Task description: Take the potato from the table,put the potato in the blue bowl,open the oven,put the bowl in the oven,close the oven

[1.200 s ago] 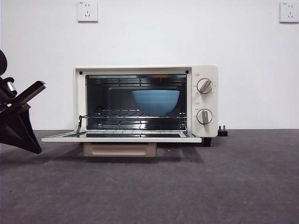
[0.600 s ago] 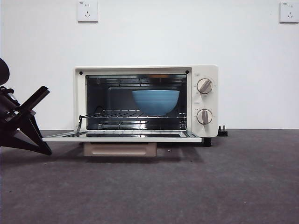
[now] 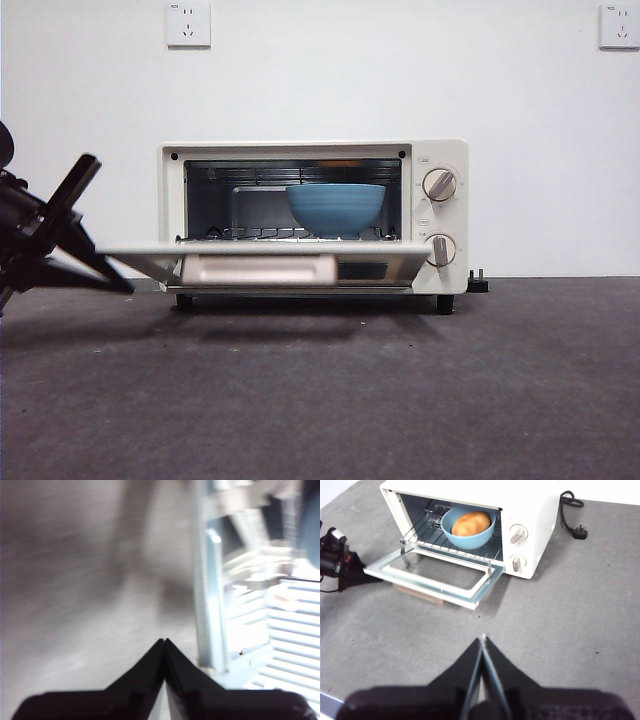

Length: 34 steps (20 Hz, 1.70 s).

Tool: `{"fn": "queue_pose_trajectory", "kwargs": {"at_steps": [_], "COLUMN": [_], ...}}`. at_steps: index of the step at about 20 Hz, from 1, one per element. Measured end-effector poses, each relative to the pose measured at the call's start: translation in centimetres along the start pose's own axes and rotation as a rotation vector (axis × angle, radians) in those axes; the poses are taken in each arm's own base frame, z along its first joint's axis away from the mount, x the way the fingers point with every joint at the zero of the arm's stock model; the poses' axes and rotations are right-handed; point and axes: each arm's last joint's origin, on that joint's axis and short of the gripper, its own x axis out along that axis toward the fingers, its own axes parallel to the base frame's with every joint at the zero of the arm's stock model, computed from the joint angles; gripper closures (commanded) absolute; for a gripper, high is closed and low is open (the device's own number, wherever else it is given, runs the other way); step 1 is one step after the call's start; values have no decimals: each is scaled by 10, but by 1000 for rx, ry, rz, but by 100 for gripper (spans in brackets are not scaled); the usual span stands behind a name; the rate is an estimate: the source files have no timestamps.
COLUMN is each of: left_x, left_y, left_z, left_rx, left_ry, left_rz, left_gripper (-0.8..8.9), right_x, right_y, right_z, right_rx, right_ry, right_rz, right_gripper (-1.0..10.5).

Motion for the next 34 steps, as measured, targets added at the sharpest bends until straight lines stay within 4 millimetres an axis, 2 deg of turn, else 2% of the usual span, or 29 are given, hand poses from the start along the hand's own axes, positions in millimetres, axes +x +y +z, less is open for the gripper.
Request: {"fn": "queue_pose_trajectory", "kwargs": {"at_steps": [8,15,19,23,29,31,34], "left_x": [-3,-22,-29,-29,-26,-29,-49], "left_y": [-20,-81,-96,-96,-89,-86,-94], "left_z": [17,57,66,65,55,44,15], "left_rx": [-23,109,133,131,155,166,256], "left_ry": [-41,-184,-245,-231,-77,-30,-7], "left_rz": [-121,-179,-176,-182,-199,-145,30], "left_gripper": [821,821,821,821,821,821,821], "right_x": [0,0,0,0,0,0,0], "right_y": [0,0,0,-1,-3,-4,-4], "right_z": [0,0,0,0,-3,-6,-7], "right_rx": [11,26,31,47,37,29,22], "right_ry": [0,-2,-4,-16,16,40,58], "right_rz": [0,-7,-11,-51,-79,-87,-92], "right_gripper": [954,954,954,954,946,946,946]}}
